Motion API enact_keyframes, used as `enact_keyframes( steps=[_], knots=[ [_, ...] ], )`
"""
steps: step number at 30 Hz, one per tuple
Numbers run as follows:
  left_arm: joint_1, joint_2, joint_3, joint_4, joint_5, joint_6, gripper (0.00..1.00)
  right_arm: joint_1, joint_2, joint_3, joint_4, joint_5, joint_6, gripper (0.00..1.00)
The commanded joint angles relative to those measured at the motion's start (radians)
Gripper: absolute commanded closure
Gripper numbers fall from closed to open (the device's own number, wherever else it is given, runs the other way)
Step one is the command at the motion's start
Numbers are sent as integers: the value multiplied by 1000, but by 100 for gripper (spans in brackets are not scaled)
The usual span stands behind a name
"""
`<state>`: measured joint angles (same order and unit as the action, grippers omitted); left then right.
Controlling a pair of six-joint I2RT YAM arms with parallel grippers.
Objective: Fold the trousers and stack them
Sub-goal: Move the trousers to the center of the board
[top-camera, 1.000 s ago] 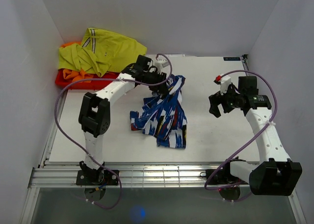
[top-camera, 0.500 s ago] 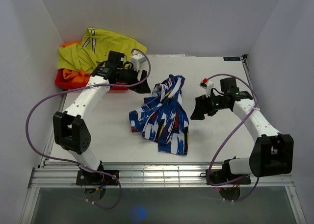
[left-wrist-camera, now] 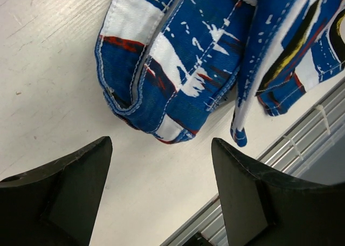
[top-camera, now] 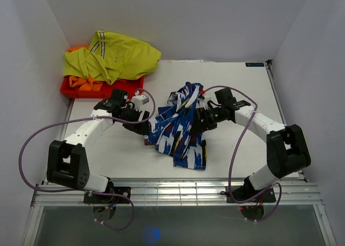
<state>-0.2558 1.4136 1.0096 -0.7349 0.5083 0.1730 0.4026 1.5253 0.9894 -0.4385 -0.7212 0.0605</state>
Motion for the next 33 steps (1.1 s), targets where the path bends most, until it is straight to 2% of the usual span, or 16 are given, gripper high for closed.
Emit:
enact_keyframes(
  steps=[1,4,5,6,9,10,12,13,15,16,18,21,22,23,28,33],
  knots=[
    [0,-59,-35,81,-25,-20,15,47,50,28,55,26,68,7],
    [-2,-51,-69,114,-17,-33,14,64,104,40,61,55,79,0],
    [-3,-48,-78,130,-14,-38,13,65,128,52,64,58,81,9],
    [-8,-47,-86,138,-10,-44,12,65,137,60,64,65,82,13],
    [-16,-41,-106,166,-11,-61,12,65,164,90,67,72,93,33],
    [-17,-33,-111,181,-11,-64,12,67,167,97,67,66,94,43],
    [-19,-24,-121,198,-8,-79,12,65,167,106,70,60,94,54],
    [-19,-7,-123,213,-8,-95,12,65,165,106,70,57,91,65],
    [-19,13,-126,227,-11,-112,16,65,150,103,64,57,79,80],
    [-19,24,-124,239,-17,-121,26,62,144,103,61,60,73,92],
    [-19,45,-115,250,-36,-128,36,50,115,97,52,63,58,92],
    [-8,58,-89,256,-79,-127,64,7,69,89,23,66,15,92],
    [0,62,-77,240,-79,-119,76,-8,58,91,-14,71,-26,92],
    [9,67,-66,229,-82,-107,98,-25,40,94,-38,75,-51,92],
    [98,56,1,169,-109,-44,100,-180,4,124,-195,127,-250,92],
    [193,13,58,115,-155,118,100,-356,19,215,-405,207,-518,92]
  ],
)
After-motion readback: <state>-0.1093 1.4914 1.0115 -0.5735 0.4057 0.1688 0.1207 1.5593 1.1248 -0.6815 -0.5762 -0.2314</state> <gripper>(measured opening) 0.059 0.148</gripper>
